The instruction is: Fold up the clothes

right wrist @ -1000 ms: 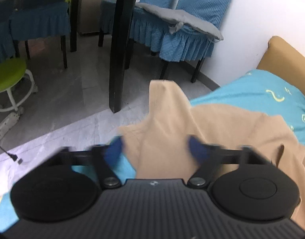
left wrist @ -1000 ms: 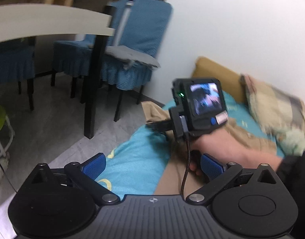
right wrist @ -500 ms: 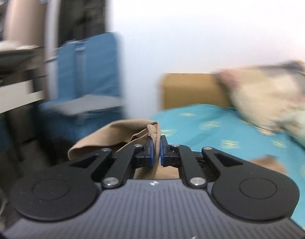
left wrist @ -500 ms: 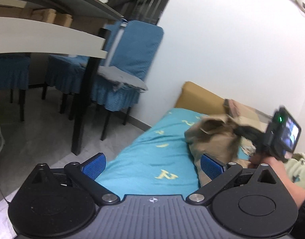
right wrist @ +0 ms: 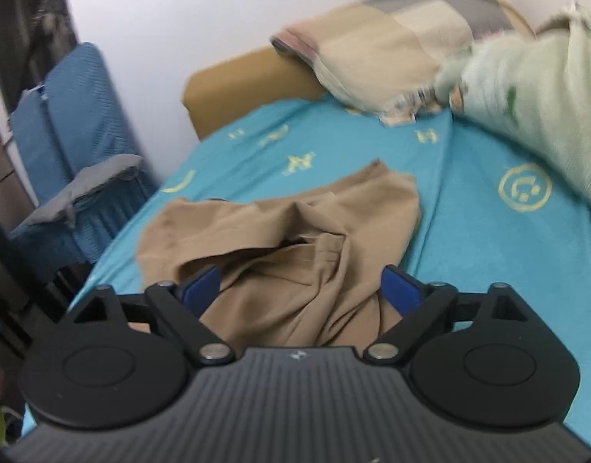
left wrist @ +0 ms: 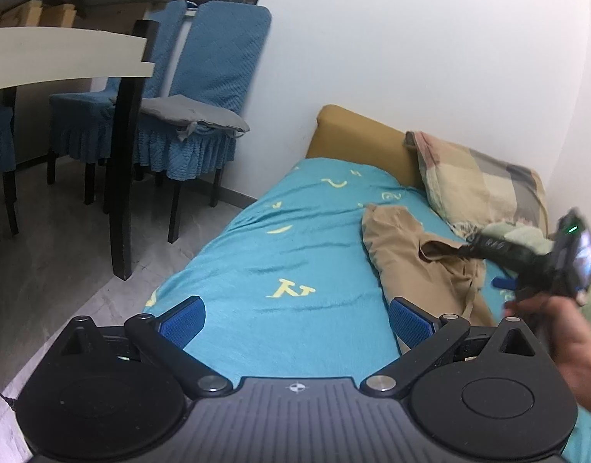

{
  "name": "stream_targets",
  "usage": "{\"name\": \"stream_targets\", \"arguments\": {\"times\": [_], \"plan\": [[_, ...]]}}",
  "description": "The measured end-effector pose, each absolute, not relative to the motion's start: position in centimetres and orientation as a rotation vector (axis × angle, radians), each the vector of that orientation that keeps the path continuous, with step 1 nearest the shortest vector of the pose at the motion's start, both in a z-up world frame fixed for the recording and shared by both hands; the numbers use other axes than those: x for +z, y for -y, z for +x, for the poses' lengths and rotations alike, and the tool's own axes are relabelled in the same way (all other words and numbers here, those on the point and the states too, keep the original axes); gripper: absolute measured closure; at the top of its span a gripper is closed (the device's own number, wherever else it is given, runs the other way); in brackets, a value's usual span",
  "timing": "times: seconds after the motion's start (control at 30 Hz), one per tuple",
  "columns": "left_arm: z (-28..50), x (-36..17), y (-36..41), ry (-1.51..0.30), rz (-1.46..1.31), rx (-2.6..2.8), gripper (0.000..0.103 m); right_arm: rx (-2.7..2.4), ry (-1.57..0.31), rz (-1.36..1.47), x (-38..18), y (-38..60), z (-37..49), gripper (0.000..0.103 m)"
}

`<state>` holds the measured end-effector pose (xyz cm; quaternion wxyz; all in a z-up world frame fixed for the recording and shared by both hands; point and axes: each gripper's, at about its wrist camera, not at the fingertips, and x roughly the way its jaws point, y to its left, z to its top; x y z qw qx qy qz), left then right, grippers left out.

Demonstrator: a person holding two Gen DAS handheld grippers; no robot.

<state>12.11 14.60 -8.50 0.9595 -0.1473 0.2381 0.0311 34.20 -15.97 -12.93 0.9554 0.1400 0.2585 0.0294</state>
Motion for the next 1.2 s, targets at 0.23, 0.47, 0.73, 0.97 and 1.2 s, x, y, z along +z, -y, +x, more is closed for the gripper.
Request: {"name": "stream_targets", "arguments": {"times": [0.23, 0.47, 0.73, 0.97, 1.2], "plan": [[12.4, -8.9, -13.6, -0.507, -0.278, 0.035, 0.001, 0.123, -0.503, 0.210, -7.2, 17.0, 23.7, 0.012], [12.4, -9.7, -14.4, -0.641, -0.407, 0.051, 0.002, 0.125, -0.508, 0.219, -2.9, 19.8, 7.8, 0.012], [9.2, -9.9, -16.3, -0.805, -0.560, 0.104, 0.003, -0.010, -0.635, 0.375, -4.1, 22.8, -1.1, 0.012], [7.9, -11.8, -15.9, -0.956, -0.627, 0.113, 0.020, -0.032, -0.636, 0.431, -4.9, 24.0, -3.0, 0.012], [6.6, -11.5, -14.6, -0.978, -0.531, 0.173, 0.085, 0.000, -0.662, 0.425, -5.6, 24.1, -3.2, 0.012]]}}
